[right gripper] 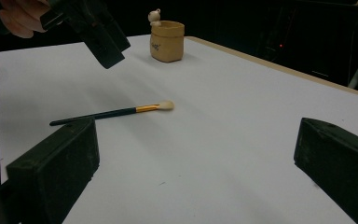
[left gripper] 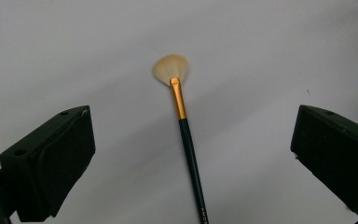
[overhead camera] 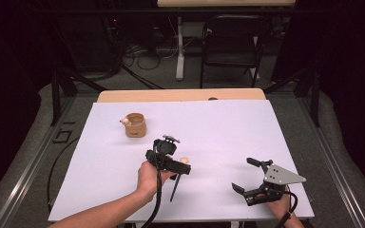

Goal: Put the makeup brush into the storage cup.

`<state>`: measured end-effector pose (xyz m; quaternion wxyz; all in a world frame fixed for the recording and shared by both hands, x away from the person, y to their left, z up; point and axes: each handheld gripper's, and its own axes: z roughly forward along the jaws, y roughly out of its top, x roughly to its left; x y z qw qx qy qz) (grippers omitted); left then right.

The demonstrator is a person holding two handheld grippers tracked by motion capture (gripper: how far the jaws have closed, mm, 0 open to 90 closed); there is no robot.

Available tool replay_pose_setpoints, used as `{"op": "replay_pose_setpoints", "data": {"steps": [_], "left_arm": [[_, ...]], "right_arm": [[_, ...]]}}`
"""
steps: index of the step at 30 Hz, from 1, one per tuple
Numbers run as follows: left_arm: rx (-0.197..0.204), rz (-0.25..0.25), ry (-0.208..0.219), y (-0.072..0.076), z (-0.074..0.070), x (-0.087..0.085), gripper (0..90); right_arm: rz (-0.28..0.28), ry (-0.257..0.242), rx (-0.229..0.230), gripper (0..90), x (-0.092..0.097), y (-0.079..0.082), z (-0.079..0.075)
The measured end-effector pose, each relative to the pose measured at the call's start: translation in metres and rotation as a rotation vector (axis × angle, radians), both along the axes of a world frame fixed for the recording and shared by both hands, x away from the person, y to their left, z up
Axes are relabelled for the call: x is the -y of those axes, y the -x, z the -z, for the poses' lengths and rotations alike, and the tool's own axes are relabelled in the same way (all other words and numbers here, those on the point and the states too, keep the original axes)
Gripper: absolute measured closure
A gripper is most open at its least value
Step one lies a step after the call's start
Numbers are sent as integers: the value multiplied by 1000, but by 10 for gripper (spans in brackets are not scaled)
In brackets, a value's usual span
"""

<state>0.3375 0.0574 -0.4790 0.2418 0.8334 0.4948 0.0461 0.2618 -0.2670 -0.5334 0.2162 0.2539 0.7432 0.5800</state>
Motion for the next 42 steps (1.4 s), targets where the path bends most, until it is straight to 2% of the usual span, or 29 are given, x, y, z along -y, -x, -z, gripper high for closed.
{"op": "replay_pose_setpoints", "data": {"steps": [1,5,8,10,13,16,19,20,21,23,26,28,29,30,31,34,41,42], "left_arm": [[0,0,0,0,0,0,0],[-40,-3,-18,-6,3,2,13],[-51,1,-39,-9,3,7,33],[-73,-7,-34,-10,5,11,62],[-82,-1,-49,-11,7,13,75],[-104,-23,-64,-15,11,15,125],[-116,-27,-68,-16,12,16,167],[-133,-24,-59,-17,14,16,167],[-152,-31,-49,-17,15,16,247],[-159,-31,-50,-16,17,16,253],[-187,-41,-51,-16,20,16,322],[-191,-48,-46,-16,22,16,342],[-193,-50,-40,-16,22,15,383],[-207,-75,-32,-16,25,14,433],[-207,-75,-32,-16,25,14,439],[-231,-69,-56,-15,31,15,473],[-218,-74,-60,-14,32,14,587],[-223,-80,-60,-14,33,13,627]], "right_arm": [[0,0,0,0,0,0,0],[-3,7,0,0,-1,-1,0],[-3,12,0,0,-1,0,0],[-2,12,-3,0,-2,-1,1],[-4,10,-3,0,-2,-1,1],[-6,12,0,0,-3,0,0],[-6,21,-4,0,-2,0,0],[-6,19,-5,0,-2,-1,0],[-5,13,-3,0,-2,-1,0],[-5,15,-2,0,-2,-1,0],[-5,15,-2,0,-2,-1,0],[-5,15,-3,0,-2,-1,0],[-6,15,-3,0,-2,-1,0],[-9,14,-3,0,-2,-1,0],[-8,10,-3,0,-2,-1,0],[-10,11,-8,0,-3,-1,1],[-11,11,-2,0,-2,-1,0],[-11,11,-2,0,-2,-1,0]]}}
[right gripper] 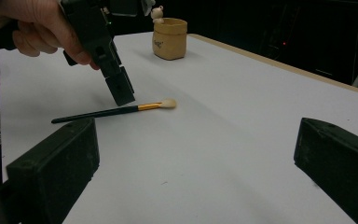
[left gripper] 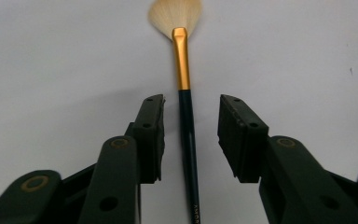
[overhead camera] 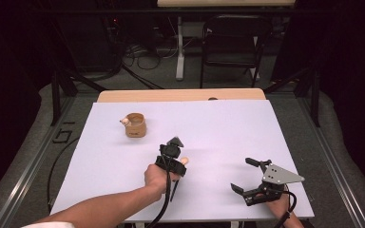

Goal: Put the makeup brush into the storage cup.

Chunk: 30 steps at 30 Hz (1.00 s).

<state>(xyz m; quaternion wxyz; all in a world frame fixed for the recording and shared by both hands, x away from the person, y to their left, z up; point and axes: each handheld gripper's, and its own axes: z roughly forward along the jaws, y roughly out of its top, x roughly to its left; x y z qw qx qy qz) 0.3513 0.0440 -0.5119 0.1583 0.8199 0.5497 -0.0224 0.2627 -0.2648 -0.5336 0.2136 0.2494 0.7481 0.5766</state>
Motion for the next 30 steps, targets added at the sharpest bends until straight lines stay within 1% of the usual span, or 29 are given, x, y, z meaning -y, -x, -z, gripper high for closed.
{"op": "replay_pose_setpoints", "data": {"steps": [4,5,13,14,15,17,19,20,21,25,28,29,30], "left_arm": [[-8,-2,-4,1,3,-1,662],[-8,-3,-6,2,6,-1,685],[-14,8,-22,3,9,-1,726],[-15,14,-21,3,10,0,738],[-22,24,-22,2,11,0,770],[-25,28,-26,3,14,2,774],[-24,35,-30,2,14,2,775],[-21,38,-33,2,14,2,778],[-20,38,-41,2,14,4,777],[-17,38,-45,3,15,4,776],[-10,41,-50,2,15,3,819],[-10,41,-50,2,15,3,819],[-9,46,-47,2,15,2,821]], "right_arm": [[0,1,1,0,0,0,0],[1,0,-1,0,0,0,0],[0,1,0,0,0,0,0],[0,1,1,0,0,0,0],[-1,4,0,0,0,0,0],[-1,-2,-1,0,0,0,0],[-1,-1,-6,0,0,0,0],[-3,-1,0,0,-1,0,0],[-3,5,-3,0,0,1,0],[-4,-1,2,0,0,1,0],[-4,-1,1,0,0,1,0],[-3,6,-3,0,0,1,0],[-3,1,0,0,0,1,0]]}}
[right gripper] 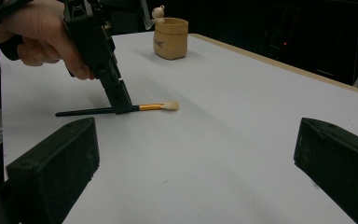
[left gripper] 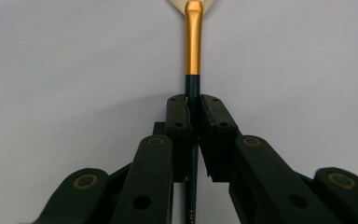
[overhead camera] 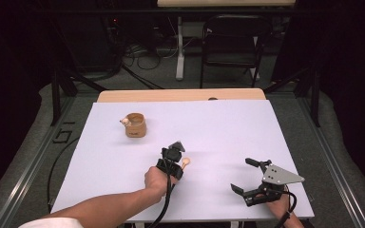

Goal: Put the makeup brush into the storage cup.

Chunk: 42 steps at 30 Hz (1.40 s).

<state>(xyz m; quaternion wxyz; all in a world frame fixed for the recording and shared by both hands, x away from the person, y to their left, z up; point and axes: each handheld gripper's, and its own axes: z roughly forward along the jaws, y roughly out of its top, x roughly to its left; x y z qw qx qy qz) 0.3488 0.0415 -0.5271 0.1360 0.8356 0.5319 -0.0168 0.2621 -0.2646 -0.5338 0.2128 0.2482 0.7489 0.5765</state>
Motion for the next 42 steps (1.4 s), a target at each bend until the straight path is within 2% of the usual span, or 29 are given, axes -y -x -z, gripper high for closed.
{"op": "replay_pose_setpoints", "data": {"steps": [9,11,19,22,33,36,37,40,42], "left_arm": [[17,40,36,0,0,-5,830],[36,63,52,-1,-2,-7,830],[92,80,99,1,-11,-14,831],[114,88,129,2,-16,-17,830],[174,115,172,4,-28,-22,830],[213,112,192,4,-32,-23,830],[213,112,192,4,-32,-23,830],[259,119,204,4,-37,-24,831],[267,112,215,4,-38,-26,830]], "right_arm": [[5,5,-3,0,1,0,0],[6,4,-5,0,1,0,0],[6,12,-3,0,1,0,0],[5,9,3,0,0,0,1],[4,21,3,0,1,-1,0],[4,15,2,0,1,0,1],[3,15,3,0,1,0,1],[4,18,2,0,1,0,1],[3,19,2,0,1,0,1]]}}
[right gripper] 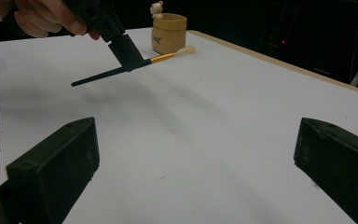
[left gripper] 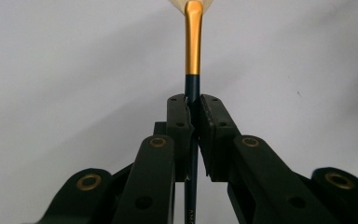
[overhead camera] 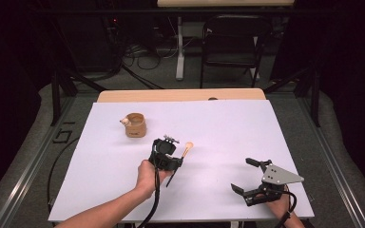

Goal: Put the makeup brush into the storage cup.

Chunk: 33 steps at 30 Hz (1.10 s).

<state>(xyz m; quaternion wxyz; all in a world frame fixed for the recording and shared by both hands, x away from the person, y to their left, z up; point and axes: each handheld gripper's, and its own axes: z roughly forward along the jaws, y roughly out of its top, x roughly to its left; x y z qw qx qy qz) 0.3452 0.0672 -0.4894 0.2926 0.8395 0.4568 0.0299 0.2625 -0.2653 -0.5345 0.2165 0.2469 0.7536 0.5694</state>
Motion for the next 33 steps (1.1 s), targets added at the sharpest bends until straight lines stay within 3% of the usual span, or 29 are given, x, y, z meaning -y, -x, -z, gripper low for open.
{"op": "replay_pose_setpoints", "data": {"steps": [9,20,33], "left_arm": [[77,-35,40,-2,-4,-9,830],[158,-34,86,-1,-5,-10,831],[264,-61,141,0,-6,-28,830]], "right_arm": [[1,6,8,0,1,0,0],[-2,17,5,0,0,0,0],[3,15,8,0,2,0,0]]}}
